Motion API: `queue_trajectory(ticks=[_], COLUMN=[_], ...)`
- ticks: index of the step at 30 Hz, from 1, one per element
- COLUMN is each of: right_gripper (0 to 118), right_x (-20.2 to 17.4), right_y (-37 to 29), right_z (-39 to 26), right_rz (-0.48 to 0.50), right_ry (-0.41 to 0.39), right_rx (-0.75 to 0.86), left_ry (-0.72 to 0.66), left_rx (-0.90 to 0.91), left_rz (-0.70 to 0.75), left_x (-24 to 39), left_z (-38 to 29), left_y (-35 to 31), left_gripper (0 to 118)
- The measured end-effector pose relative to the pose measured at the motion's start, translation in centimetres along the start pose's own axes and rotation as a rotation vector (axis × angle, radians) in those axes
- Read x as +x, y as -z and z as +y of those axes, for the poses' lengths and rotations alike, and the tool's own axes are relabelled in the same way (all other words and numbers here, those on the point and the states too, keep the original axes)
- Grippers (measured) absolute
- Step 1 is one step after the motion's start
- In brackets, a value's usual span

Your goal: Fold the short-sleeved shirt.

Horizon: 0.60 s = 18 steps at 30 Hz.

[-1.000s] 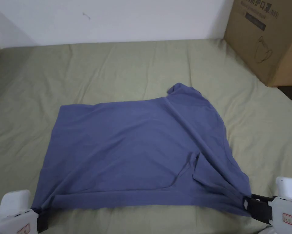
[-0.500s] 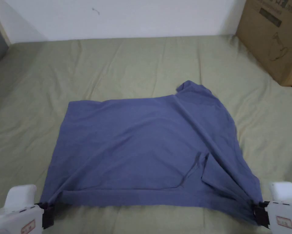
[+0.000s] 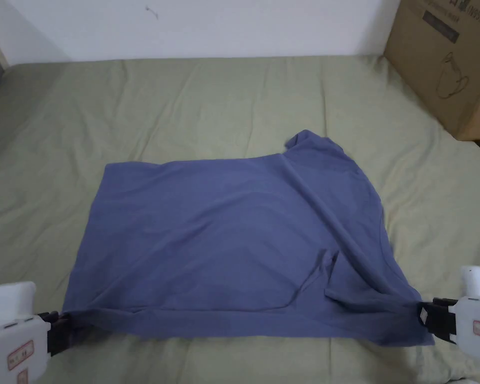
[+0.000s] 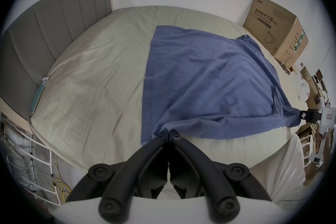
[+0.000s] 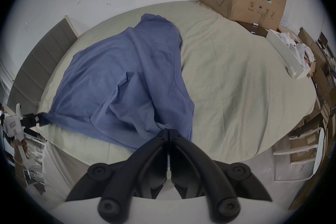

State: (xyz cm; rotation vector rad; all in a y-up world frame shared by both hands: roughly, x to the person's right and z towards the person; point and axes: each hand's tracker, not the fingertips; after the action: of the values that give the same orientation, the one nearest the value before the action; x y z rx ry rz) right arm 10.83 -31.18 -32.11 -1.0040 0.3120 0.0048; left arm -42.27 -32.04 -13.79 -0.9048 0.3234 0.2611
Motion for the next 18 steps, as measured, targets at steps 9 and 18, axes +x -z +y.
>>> queue_trajectory(ticks=[9,18], right_gripper=[1,1], right_x=[0.5,-0.7], right_y=[2.4,12.1], right_z=[8.9,13.3], right_rz=[-0.009,-0.086], right_ry=[0.024,-0.035], right_rx=[0.059,-0.033], left_ry=[0.006,0.104], left_rx=[0.021,-0.127], left_rz=[0.025,0.078], left_x=[-1.0,-0.1], left_z=[8.2,11.9], left_y=[3.2,12.8], left_gripper=[0,0])
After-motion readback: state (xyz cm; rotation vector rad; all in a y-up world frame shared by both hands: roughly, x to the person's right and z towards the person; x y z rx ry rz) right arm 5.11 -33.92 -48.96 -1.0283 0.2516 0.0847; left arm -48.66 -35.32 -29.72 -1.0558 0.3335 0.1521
